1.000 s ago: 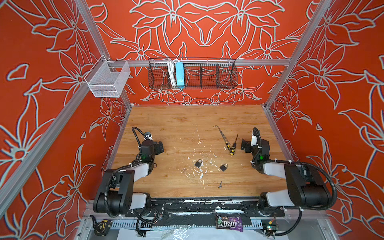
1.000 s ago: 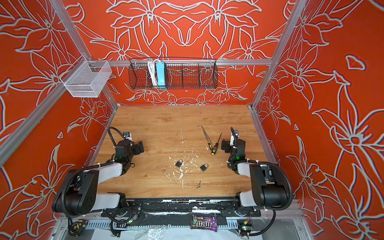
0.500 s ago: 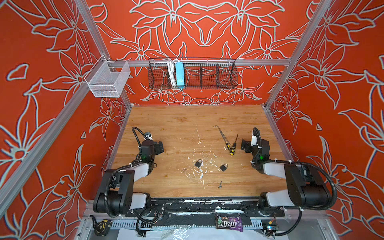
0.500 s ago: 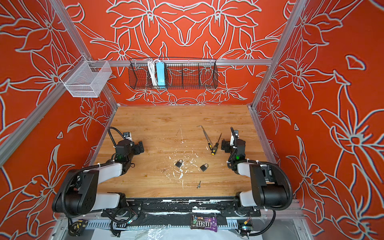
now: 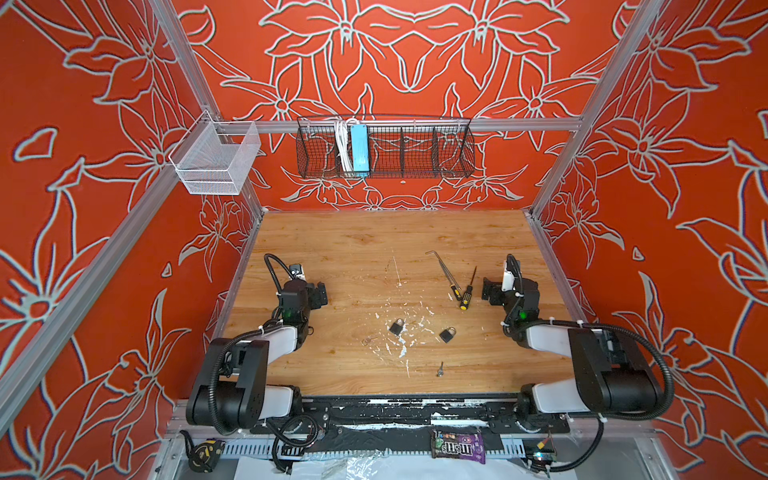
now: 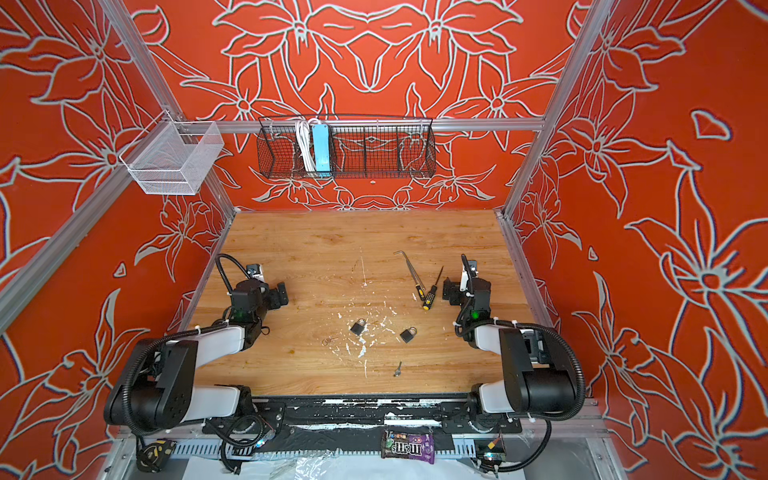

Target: Unlock with the key

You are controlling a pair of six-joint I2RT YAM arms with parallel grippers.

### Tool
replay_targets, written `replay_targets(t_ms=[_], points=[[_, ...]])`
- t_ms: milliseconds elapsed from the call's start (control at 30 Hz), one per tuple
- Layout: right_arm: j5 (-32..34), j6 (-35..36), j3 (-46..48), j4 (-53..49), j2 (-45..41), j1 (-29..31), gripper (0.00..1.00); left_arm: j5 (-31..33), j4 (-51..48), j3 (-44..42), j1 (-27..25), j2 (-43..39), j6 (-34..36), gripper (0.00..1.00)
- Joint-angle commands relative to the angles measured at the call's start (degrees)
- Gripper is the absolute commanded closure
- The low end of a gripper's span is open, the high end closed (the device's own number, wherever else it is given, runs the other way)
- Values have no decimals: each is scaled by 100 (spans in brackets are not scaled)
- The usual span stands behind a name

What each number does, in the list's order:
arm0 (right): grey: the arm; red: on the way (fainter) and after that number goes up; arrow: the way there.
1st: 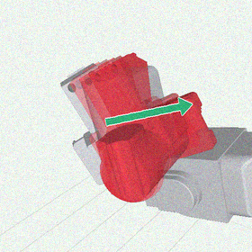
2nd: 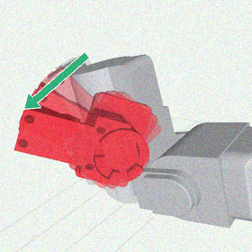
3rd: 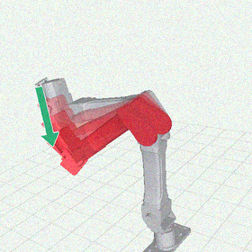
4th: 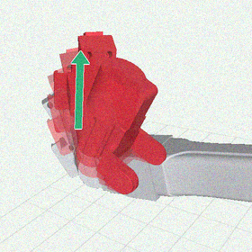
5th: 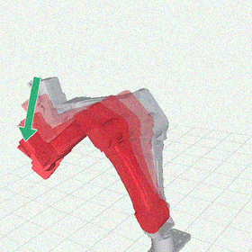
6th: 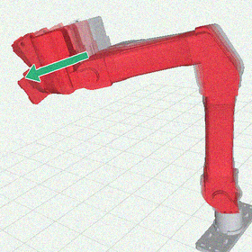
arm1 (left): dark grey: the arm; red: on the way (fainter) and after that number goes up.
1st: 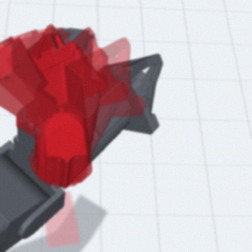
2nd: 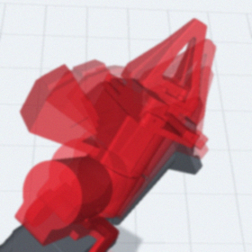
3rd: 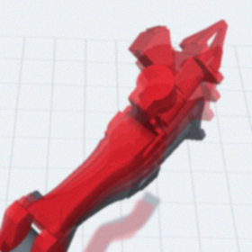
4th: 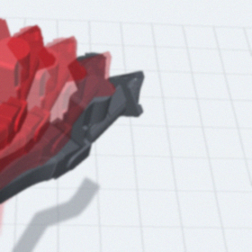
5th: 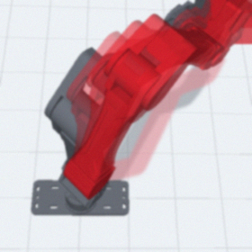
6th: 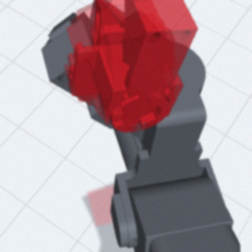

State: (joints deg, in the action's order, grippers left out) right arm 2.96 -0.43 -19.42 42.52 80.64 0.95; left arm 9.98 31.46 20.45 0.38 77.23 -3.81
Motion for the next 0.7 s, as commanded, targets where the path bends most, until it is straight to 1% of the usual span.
replay_targets(t_ms=[0, 67, 200, 300, 367, 400, 467, 500, 533, 567, 600, 667], points=[[22, 36, -32, -183, -272, 10, 2, -380, -585, 366, 23, -308, 176, 3], [132, -23, -143, -616, -539, 5, 3, -329, -1128, 622, 24, -437, 115, 3], [322, -191, -172, -1217, -1144, 6, 3, -321, -1583, 683, 26, -930, -4, 3], [536, -631, -427, -2215, -1797, 2, 3, -349, -1757, 560, 27, -1562, -187, 3], [386, -903, -527, -2646, -2232, -5, 3, -494, -1999, 531, 26, -2013, -344, 3], [344, -1087, -553, -2805, -2408, -7, 3, -493, -2094, 522, 28, -2385, -540, 3], [503, -1904, -713, -3405, -2777, -7, 3, -274, -2378, 545, 36, -2824, -1246, 2], [647, -2420, -840, -3893, -2967, -6, 3, -248, -2506, 563, 32, -3029, -1564, 3], [550, -2508, -878, -4129, -3142, -16, 3, -382, -2585, 566, 36, -3207, -1719, 3], [264, -2279, -855, -4166, -3305, -16, 2, -536, -2630, 553, 33, -3343, -1813, 3], [101, -2212, -828, -4227, -3451, -15, 2, -643, -2680, 527, 36, -3497, -1965, 3], [200, -2859, -705, -4417, -3794, -25, 3, -585, -2652, 346, 40, -3806, -2348, 3]])
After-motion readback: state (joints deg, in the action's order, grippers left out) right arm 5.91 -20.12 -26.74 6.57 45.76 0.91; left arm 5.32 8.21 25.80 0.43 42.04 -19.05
